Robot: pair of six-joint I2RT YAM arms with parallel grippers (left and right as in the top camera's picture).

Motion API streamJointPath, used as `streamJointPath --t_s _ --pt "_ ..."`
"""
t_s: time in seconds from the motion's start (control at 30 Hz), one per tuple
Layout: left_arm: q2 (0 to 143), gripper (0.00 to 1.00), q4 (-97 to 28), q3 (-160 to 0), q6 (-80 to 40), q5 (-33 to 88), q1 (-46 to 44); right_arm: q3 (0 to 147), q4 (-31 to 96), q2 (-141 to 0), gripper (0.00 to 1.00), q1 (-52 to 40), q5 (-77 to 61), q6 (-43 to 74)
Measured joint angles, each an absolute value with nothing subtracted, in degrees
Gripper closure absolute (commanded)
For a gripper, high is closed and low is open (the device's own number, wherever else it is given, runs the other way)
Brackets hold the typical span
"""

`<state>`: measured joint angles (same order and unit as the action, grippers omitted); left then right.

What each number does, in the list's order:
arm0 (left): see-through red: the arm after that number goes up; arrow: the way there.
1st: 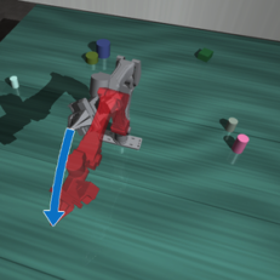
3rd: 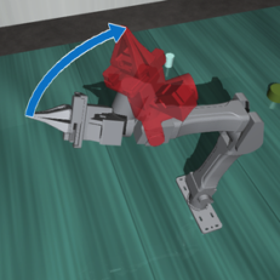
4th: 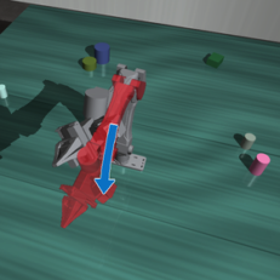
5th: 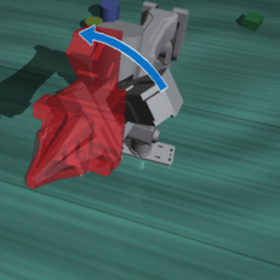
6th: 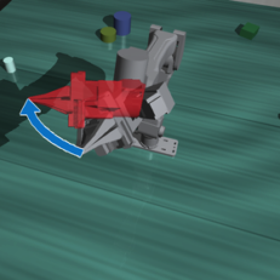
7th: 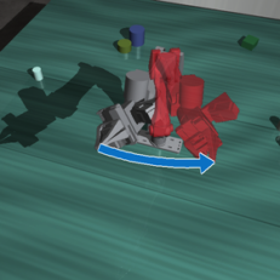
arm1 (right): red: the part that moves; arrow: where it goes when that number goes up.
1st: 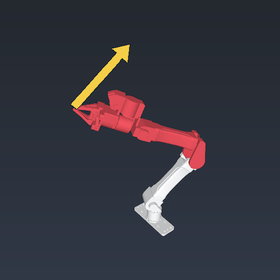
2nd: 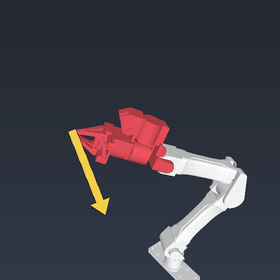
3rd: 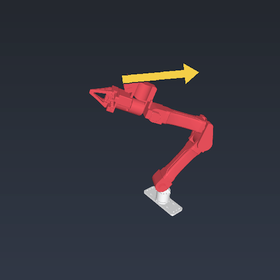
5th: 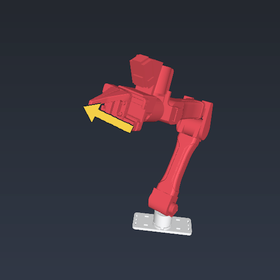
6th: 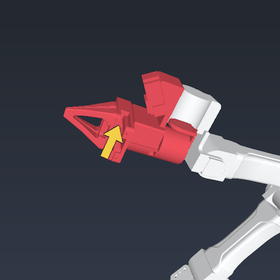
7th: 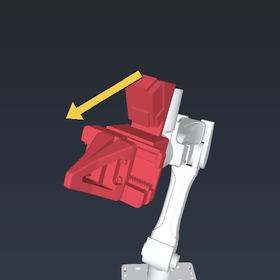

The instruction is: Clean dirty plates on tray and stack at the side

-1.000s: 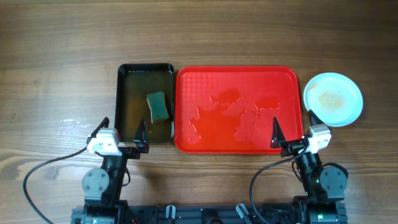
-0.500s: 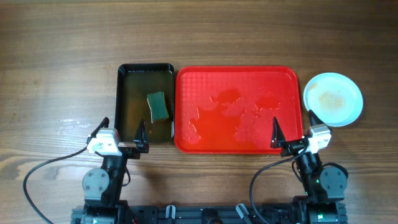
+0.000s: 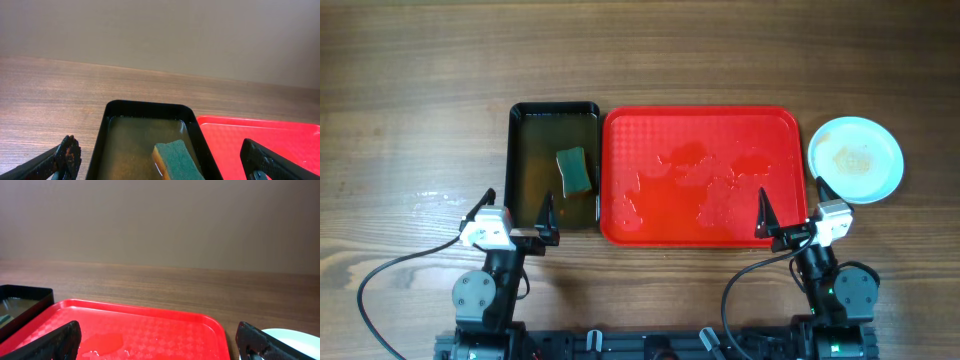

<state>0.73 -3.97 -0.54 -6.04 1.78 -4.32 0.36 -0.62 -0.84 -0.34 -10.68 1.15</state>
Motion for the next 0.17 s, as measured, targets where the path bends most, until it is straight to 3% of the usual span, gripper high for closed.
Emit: streamJointPath --t_s 0.17 --pt "0.73 0.0 -3.97 -0.54 -6.04 1.78 -4.32 0.36 -0.62 -0.84 0.0 -0.34 -10.68 1.15"
